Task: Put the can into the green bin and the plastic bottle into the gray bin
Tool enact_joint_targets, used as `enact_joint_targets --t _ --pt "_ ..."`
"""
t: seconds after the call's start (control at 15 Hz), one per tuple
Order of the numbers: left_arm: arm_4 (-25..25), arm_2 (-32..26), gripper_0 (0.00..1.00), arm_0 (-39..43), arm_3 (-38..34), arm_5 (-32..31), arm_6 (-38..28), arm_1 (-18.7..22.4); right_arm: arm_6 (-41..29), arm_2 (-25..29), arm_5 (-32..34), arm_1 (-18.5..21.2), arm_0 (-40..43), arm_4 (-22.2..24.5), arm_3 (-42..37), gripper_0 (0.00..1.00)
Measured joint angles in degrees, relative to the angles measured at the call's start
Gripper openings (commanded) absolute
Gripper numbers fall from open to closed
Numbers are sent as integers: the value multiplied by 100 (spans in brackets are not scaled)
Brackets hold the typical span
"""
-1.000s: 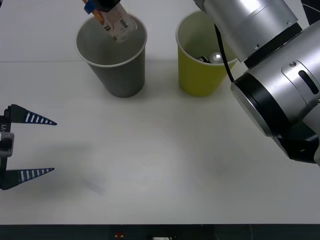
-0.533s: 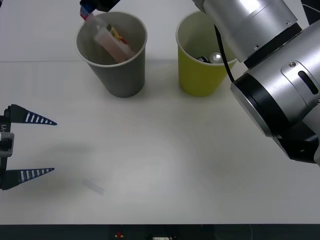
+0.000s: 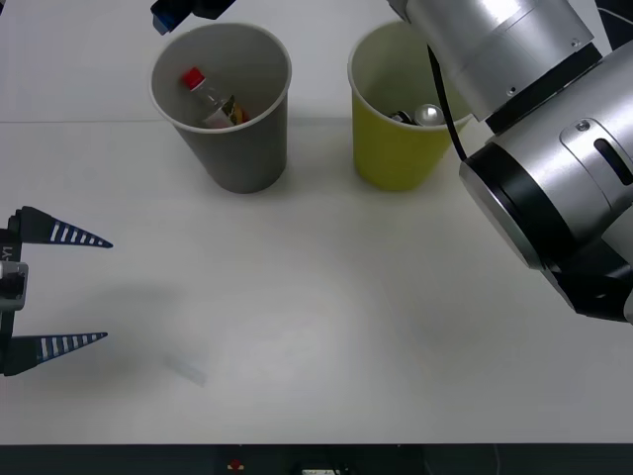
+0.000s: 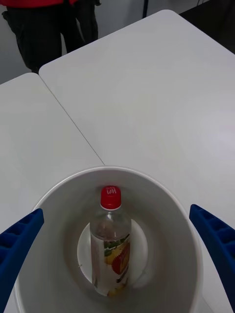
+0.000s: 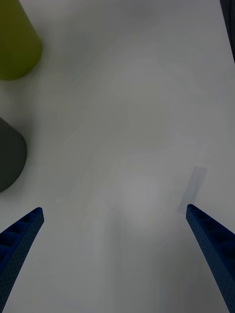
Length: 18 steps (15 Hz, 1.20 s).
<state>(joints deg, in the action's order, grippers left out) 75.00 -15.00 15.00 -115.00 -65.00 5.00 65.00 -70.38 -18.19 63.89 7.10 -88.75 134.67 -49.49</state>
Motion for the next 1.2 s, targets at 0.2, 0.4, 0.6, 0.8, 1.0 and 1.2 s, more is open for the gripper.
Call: enact_joint_targets --t 0.2,0.4,0.6,0.8,1.0,1.2 --pt "0 0 100 0 0 0 0 0 6 162 455 174 96 -26 -556 100" --pt "0 0 100 0 0 0 0 0 2 676 882 278 810 67 -1854 100" --pt "0 0 100 0 0 0 0 0 3 959 1303 413 1625 111 -3249 100" --pt "0 0 100 0 0 0 0 0 31 1363 1901 430 2327 89 -4507 100" --pt "0 0 100 0 0 0 0 0 203 1626 2040 433 3247 -36 -5627 100" --pt "0 0 100 0 0 0 0 0 321 1736 2049 485 4094 -135 -6466 100"
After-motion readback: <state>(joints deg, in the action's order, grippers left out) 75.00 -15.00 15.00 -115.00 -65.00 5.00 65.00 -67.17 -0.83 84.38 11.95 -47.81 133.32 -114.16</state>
